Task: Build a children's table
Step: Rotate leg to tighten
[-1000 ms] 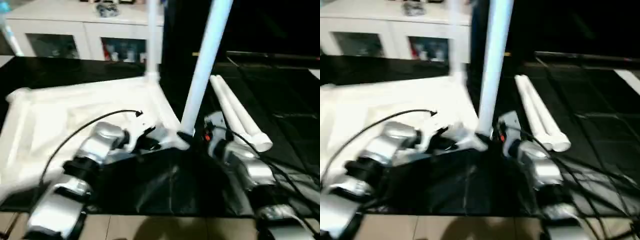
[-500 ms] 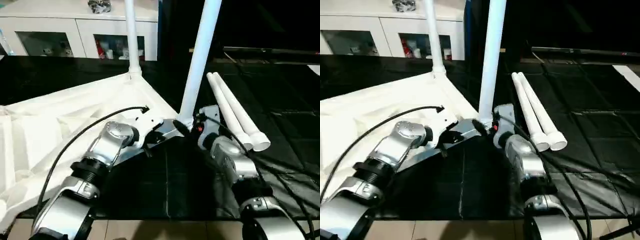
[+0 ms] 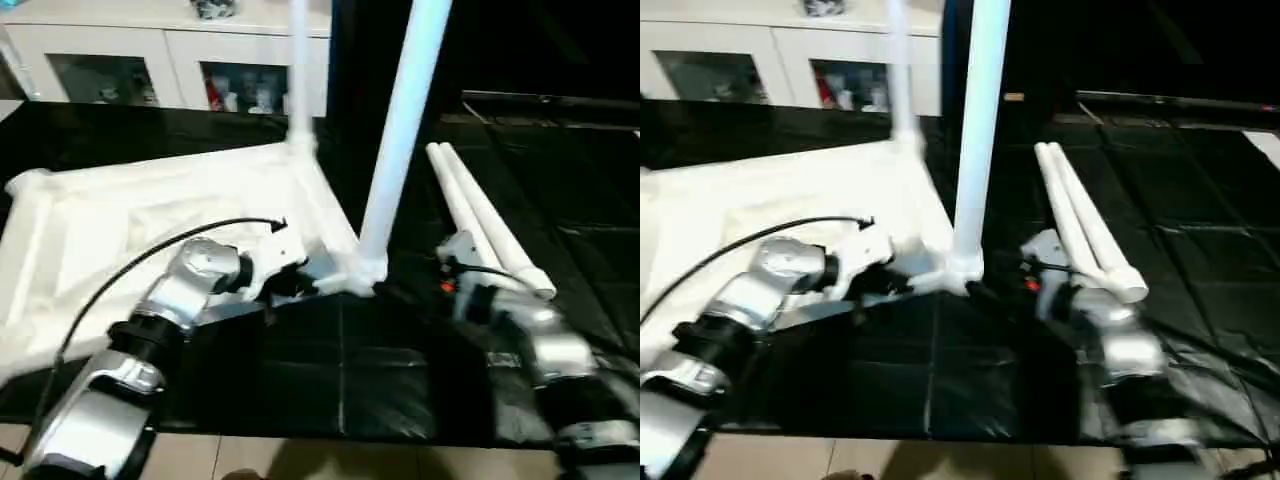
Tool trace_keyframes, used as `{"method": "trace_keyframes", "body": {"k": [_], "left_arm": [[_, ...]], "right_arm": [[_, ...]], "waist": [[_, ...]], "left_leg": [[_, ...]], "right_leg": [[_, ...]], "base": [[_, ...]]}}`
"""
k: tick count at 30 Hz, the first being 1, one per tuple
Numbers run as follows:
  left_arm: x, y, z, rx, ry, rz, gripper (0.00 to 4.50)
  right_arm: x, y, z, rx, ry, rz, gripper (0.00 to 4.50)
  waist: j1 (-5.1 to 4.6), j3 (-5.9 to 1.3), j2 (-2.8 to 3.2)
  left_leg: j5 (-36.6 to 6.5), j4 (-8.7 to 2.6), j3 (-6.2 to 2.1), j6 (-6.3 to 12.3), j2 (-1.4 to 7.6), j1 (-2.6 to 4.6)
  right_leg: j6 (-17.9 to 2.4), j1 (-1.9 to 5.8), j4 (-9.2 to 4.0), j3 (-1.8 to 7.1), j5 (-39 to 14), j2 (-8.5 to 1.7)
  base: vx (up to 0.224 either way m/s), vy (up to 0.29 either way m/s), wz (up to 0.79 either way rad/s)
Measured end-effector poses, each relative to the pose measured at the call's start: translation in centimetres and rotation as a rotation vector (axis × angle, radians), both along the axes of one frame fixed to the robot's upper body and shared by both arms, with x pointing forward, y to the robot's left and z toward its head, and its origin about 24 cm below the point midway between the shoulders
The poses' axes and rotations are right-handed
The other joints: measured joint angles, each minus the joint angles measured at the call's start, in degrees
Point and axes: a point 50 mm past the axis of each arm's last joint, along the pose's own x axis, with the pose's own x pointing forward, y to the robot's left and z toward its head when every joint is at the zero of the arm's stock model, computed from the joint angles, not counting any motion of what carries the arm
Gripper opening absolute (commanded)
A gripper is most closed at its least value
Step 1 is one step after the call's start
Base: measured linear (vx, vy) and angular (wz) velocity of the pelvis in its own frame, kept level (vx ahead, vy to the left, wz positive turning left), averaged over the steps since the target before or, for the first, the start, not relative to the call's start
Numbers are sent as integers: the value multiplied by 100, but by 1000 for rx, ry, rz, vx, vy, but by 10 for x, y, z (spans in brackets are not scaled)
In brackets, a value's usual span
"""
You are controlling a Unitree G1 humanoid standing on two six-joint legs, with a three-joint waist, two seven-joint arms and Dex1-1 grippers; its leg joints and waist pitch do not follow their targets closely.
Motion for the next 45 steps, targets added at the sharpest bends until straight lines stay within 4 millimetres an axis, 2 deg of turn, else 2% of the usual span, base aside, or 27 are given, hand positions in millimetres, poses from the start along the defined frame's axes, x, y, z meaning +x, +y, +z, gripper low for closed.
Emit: {"method": "trace_keyframes", "body": {"k": [5, 10, 11, 14, 15, 19, 20, 25, 29, 34, 41, 44, 45], "left_arm": [[-5, 3, 1, 30, 10, -108, 0], [-6, 2, 2, 49, 9, -177, 0], [-6, 2, 2, 51, 10, -186, 0], [-7, 1, 2, 54, 8, -207, 0], [-7, 1, 2, 54, 9, -209, 0], [-7, 1, 2, 55, 11, -213, 0], [-7, 1, 2, 55, 12, -215, 0], [-8, 2, 2, 56, 17, -231, 0], [-8, 2, 1, 55, 19, -231, 0], [-8, 2, 1, 52, 27, -225, 0], [-5, 1, -2, -10, 105, -118, 0], [1, -3, -4, -40, 109, 11, 0], [4, -8, -6, -59, 110, 94, 0]], "right_arm": [[-1, 13, 5, -23, 3, 157, 446], [-1, 28, 5, -54, 9, 278, 446], [-1, 31, 5, -56, 16, 293, 417], [0, 36, 3, -44, 34, 314, 409], [1, 37, 3, -44, 37, 320, 381], [2, 35, 3, -44, 53, 322, 361], [2, 35, 3, -44, 54, 323, 337], [1, 34, 2, -43, 66, 334, 299], [1, 34, 2, -41, 73, 334, 275], [1, 34, 2, -38, 77, 333, 265], [-2, 38, -6, 19, 112, 245, 265], [4, 42, -9, 39, 110, 84, 265], [9, 45, -11, 58, 113, -33, 265]], "waist": [[18, 0, -1], [107, 0, -4], [122, -1, -5], [159, 0, -6], [160, 0, -6], [160, -3, -11], [160, -3, -11], [167, -4, -12], [167, -4, -12], [167, -4, -12], [161, -7, -9], [131, -7, -9], [96, -7, -9]], "left_leg": [[0, 7, 0, 0, 0, 4], [0, 8, 2, 0, 0, 4], [0, 9, 2, 0, 0, 4], [0, 10, 2, 0, 0, 2], [0, 11, 3, 0, 0, 2], [0, 12, 3, 0, 0, 3], [0, 12, 3, 0, 0, 3], [0, 19, 3, 0, 0, 4], [0, 25, 2, 0, 0, 6], [0, 25, 2, 0, 0, 7], [1, 31, 1, 0, 0, 23], [4, 42, 1, -1, 1, 41], [5, 44, 2, -4, 0, 59]], "right_leg": [[-6, 6, 3, 0, 3, -2], [-6, 5, 5, 1, 3, -3], [-6, 5, 6, 1, 3, -3], [-6, 4, 6, 1, 3, -4], [-6, 5, 6, 1, 3, -5], [-6, 5, 9, 1, 3, -5], [-6, 5, 10, 1, 3, -5], [-6, 6, 17, 1, 3, -5], [-6, 8, 22, 2, 4, -6], [-6, 9, 24, 2, 4, -6], [-15, 25, 27, 3, 9, -7], [-32, 38, 31, 6, 24, -7], [-26, 48, 29, 10, 21, -7]], "base": [[0, 0, 0], [0, 0, 0], [0, 0, 0], [0, 0, 0], [0, 0, 0], [0, 0, 0], [0, 0, 0], [0, 0, 0], [0, 0, 0], [0, 0, 0], [0, 0, 0], [0, 0, 0], [0, 0, 0]]}}
